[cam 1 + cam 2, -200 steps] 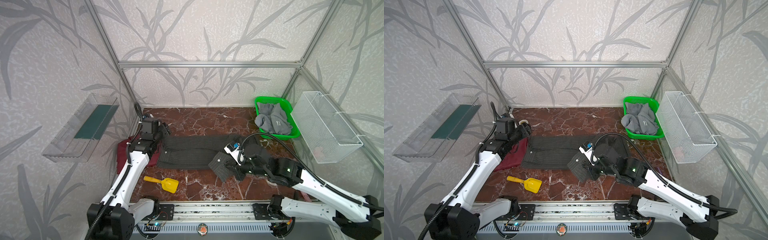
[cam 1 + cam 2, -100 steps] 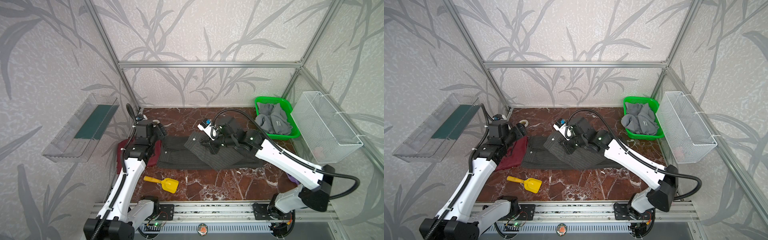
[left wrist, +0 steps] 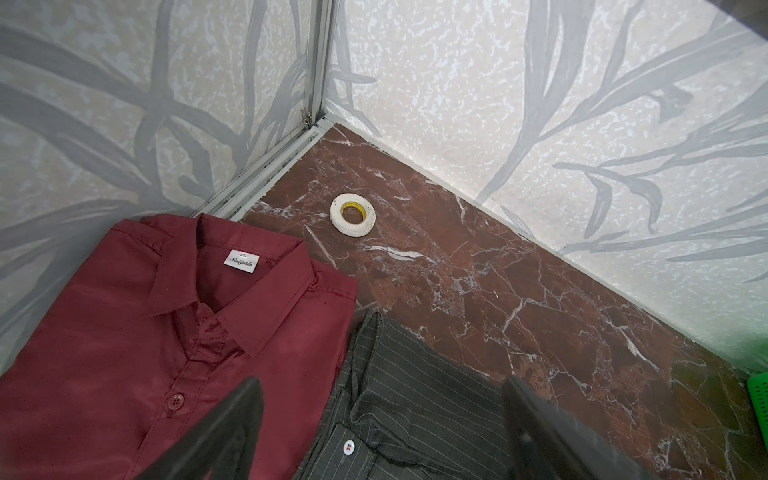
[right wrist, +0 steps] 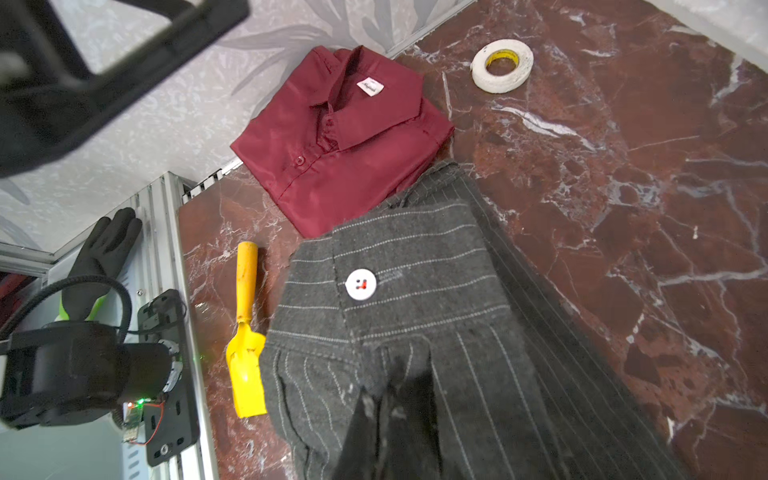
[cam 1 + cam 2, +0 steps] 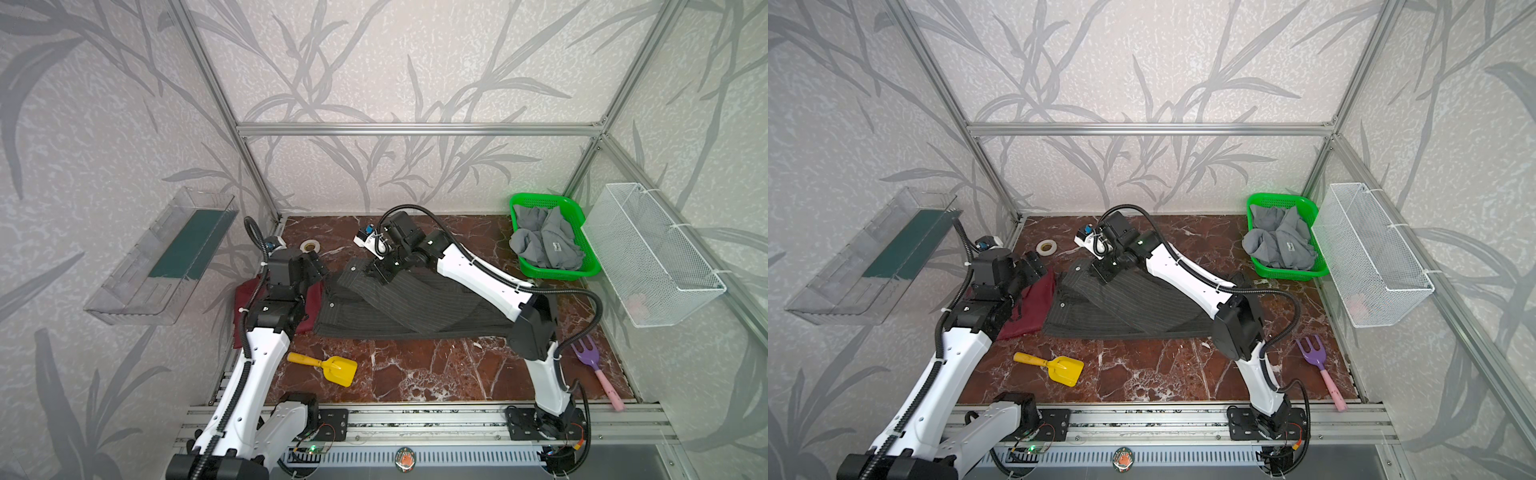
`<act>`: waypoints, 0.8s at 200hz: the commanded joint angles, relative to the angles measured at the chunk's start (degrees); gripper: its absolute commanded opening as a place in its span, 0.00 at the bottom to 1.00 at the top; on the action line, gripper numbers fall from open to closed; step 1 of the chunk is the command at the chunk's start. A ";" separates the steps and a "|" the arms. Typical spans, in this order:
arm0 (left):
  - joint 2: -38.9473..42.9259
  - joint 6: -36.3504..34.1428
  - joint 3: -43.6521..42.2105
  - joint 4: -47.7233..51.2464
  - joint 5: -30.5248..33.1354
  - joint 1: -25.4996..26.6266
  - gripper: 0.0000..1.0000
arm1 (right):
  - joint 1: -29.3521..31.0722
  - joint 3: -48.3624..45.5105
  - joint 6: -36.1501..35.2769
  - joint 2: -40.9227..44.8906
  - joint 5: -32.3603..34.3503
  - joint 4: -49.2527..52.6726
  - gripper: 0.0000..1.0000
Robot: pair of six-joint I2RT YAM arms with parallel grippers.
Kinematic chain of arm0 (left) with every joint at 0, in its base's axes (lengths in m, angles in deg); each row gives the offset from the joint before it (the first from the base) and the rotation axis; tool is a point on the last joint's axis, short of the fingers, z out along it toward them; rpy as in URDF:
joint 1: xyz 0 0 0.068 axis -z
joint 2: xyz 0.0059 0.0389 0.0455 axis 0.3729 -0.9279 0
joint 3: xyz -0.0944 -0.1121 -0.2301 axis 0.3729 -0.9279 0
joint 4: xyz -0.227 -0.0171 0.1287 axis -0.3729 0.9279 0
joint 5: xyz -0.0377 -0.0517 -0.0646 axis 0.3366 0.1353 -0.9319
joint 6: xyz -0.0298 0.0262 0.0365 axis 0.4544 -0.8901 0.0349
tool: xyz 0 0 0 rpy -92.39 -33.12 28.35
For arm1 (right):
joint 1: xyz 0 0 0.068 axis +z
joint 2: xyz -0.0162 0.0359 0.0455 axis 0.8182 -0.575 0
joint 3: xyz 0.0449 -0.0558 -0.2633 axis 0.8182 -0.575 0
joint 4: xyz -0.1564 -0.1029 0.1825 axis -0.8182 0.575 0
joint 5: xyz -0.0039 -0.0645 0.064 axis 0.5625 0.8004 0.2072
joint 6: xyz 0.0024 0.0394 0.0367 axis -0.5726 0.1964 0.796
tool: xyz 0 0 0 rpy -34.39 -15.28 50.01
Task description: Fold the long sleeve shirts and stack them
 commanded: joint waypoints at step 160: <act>-1.76 2.86 -1.63 -3.65 -8.88 -2.92 0.90 | -0.84 -27.23 2.46 49.49 8.86 -12.28 0.00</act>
